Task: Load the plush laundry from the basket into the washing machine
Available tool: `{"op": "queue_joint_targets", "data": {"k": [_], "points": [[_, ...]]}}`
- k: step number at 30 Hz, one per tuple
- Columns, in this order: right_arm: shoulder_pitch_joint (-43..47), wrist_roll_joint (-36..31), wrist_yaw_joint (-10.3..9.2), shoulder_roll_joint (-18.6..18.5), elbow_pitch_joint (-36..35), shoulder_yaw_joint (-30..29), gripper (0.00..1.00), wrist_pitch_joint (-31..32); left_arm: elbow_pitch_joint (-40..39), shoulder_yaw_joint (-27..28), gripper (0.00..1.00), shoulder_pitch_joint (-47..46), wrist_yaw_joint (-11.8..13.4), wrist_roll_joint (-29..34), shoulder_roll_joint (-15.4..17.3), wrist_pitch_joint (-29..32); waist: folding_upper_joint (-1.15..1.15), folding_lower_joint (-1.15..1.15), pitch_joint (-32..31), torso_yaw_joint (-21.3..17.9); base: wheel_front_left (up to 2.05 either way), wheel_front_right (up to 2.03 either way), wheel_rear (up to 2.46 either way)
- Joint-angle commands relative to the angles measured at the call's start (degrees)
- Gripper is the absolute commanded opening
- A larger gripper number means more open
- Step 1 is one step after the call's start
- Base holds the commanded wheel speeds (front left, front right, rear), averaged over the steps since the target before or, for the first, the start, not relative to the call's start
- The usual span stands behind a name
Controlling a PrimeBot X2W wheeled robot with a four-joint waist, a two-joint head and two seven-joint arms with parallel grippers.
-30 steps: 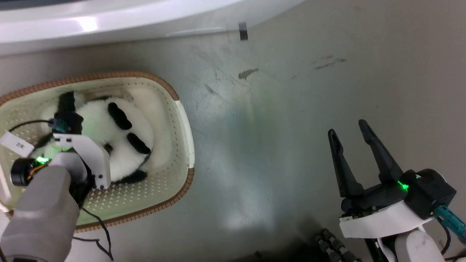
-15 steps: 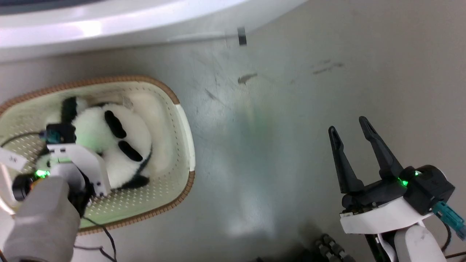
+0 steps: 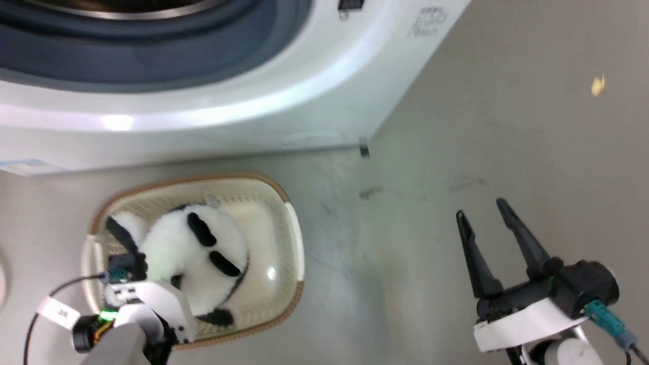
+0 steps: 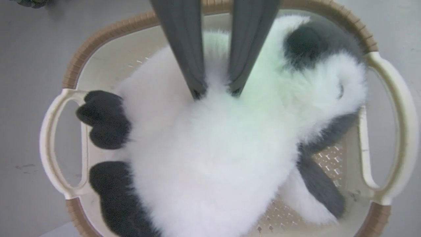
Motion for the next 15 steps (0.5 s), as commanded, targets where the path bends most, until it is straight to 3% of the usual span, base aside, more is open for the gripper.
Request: {"op": "queue_joint_targets", "data": {"k": [1, 8, 15], "points": [[0.6, -0.4, -0.05, 0.2, 0.3, 0.1, 1.0, -0.3, -0.8, -0.3, 0.0, 0.9, -0.2, -0.5, 0.0, -0.9, 0.0, 0.01, -5.4, 3.3, 0.0, 0.0, 0.0], [3.4, -1.0, -0.05, 0.2, 1.8, -0.1, 1.0, -0.3, -7.3, -2.0, 0.0, 6.2, -0.2, -0.7, 0.1, -3.6, 0.0, 0.01, -12.9, 6.3, 0.0, 0.0, 0.0], [5.3, -1.2, -0.05, 0.2, 2.7, -0.6, 1.0, -0.3, -22.2, 3.1, 0.0, 12.8, 1.2, 3.6, 1.2, -3.7, 0.0, 0.01, -18.0, 7.7, 0.0, 0.0, 0.0]]}}
